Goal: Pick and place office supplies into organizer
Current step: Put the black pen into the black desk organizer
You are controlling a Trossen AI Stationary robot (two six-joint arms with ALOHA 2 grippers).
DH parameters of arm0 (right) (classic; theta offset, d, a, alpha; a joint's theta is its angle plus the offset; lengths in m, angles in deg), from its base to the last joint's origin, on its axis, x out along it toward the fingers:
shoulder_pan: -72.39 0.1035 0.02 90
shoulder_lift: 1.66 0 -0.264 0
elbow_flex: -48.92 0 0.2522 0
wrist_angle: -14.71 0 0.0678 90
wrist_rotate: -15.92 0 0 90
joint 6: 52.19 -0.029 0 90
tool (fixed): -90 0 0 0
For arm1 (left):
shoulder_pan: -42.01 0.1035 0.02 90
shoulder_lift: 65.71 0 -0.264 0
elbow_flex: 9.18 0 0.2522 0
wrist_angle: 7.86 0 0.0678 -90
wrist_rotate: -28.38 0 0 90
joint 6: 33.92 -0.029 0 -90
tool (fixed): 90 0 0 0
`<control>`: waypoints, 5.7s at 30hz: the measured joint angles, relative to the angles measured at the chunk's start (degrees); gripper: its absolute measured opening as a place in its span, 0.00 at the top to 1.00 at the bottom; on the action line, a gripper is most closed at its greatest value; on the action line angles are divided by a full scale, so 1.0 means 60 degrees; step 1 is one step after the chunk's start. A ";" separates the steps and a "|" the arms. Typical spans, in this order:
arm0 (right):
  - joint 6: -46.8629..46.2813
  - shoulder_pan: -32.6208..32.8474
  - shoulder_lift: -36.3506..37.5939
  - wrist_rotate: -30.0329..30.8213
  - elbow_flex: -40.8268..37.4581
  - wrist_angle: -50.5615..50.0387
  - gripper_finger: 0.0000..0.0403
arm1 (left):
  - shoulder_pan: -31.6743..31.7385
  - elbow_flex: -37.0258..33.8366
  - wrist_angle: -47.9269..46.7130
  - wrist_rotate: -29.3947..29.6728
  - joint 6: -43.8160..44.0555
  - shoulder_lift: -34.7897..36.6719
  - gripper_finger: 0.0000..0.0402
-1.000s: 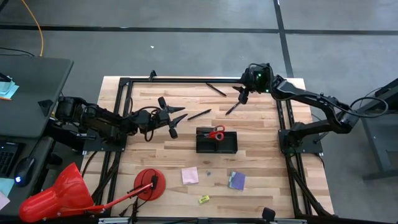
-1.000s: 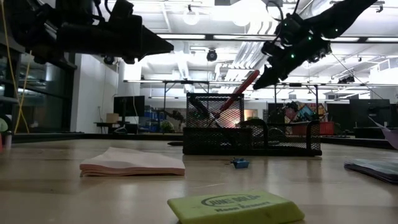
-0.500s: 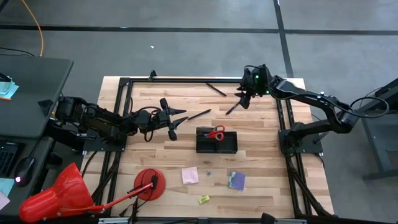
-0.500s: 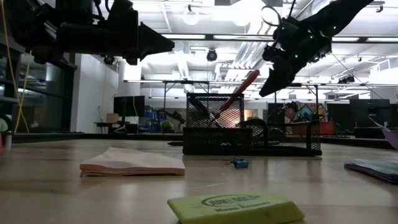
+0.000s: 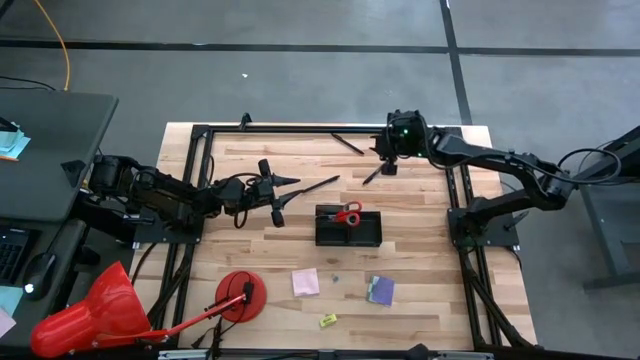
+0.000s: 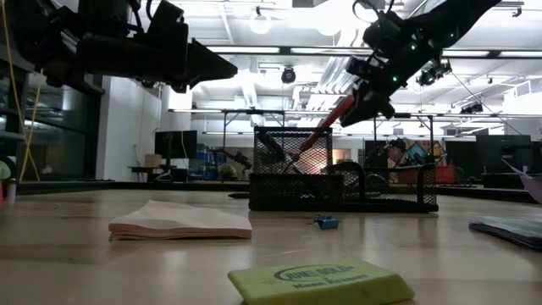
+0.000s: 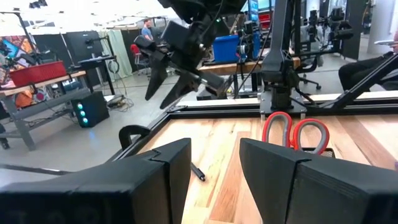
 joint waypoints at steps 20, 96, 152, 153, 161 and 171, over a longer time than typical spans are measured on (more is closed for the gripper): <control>0.0249 -0.0287 -0.0615 -0.0412 0.0506 -0.2744 0.65 | 0.0000 0.0000 0.0046 -0.0367 0.0077 0.0000 0.68; 0.2466 -0.0504 -0.5417 -0.0230 0.3359 -0.5499 0.65 | 0.0000 0.0000 -0.0572 -0.0459 -0.0175 -0.0004 0.68; -0.0746 -0.0340 -0.4961 -0.0858 0.3665 -0.4053 0.99 | 0.0000 0.0002 -0.0748 -0.0370 -0.0408 0.0000 0.68; -0.0873 -0.0340 -0.4804 -0.0858 0.3672 -0.3960 0.99 | 0.0000 0.0001 -0.0762 -0.0326 -0.0417 0.0000 0.68; -0.1636 -0.0218 -0.3338 -0.0705 0.3672 -0.3556 1.00 | 0.0000 0.0001 -0.0780 -0.0317 -0.0423 0.0000 0.68; -0.2366 0.0732 -0.2259 -0.1112 0.3683 -0.2947 1.00 | 0.0000 0.0001 -0.0790 -0.0316 -0.0393 0.0000 0.68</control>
